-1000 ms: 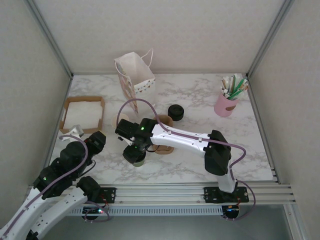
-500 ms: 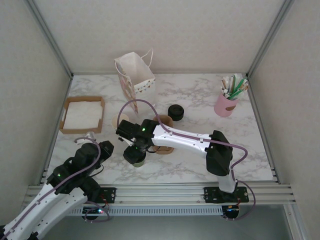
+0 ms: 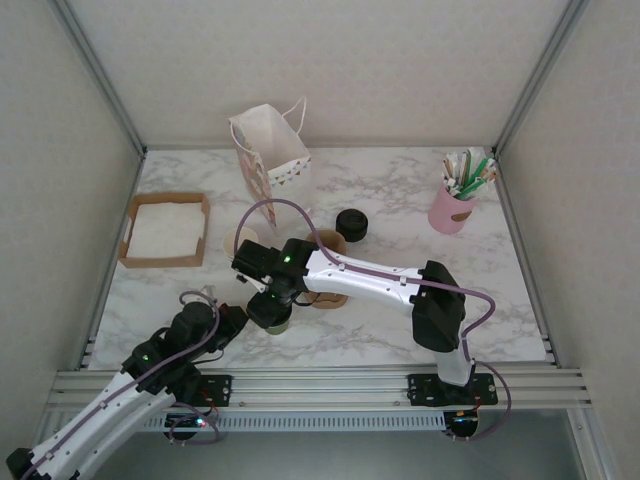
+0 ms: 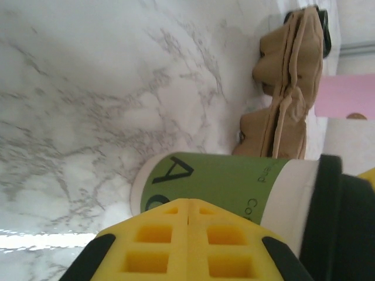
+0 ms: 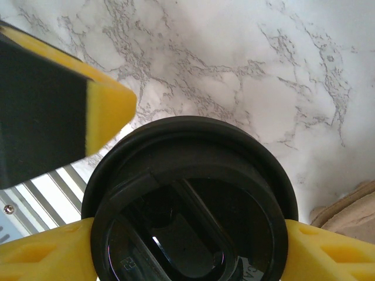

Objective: Pack the takeout coffee

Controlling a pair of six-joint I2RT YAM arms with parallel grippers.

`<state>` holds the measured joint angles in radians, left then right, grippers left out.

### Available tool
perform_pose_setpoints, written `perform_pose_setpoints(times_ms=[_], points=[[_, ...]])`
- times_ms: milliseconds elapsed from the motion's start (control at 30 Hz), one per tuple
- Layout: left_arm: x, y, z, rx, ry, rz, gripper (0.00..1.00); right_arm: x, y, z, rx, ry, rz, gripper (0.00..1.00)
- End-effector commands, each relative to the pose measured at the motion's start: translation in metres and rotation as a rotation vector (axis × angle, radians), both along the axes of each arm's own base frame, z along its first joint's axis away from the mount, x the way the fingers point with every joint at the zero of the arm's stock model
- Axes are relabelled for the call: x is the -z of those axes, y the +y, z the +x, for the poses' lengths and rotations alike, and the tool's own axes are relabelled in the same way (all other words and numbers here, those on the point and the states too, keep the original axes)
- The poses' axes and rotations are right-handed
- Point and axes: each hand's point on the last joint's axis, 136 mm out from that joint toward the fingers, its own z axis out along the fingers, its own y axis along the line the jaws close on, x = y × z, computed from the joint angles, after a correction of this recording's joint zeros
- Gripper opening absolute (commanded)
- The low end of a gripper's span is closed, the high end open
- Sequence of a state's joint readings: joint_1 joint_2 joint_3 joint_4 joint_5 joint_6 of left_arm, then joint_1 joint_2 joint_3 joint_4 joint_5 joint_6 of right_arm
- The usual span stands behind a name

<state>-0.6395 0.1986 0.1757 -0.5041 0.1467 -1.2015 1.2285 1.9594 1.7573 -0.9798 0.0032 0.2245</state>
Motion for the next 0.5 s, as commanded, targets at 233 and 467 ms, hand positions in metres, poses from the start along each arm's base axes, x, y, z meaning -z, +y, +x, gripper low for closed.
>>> perform_pose_setpoints(times_ms=[233,467], points=[[0.0088,-0.023,-0.0052,0.071,0.025,-0.141,0.01,0.0067,-0.0084,-0.0208,-0.01,0.072,-0.038,0.73],[0.0123,-0.0222,-0.0045,0.067,0.026,-0.135,0.01,0.0079,-0.0102,-0.0225,-0.008,0.084,-0.043,0.73]])
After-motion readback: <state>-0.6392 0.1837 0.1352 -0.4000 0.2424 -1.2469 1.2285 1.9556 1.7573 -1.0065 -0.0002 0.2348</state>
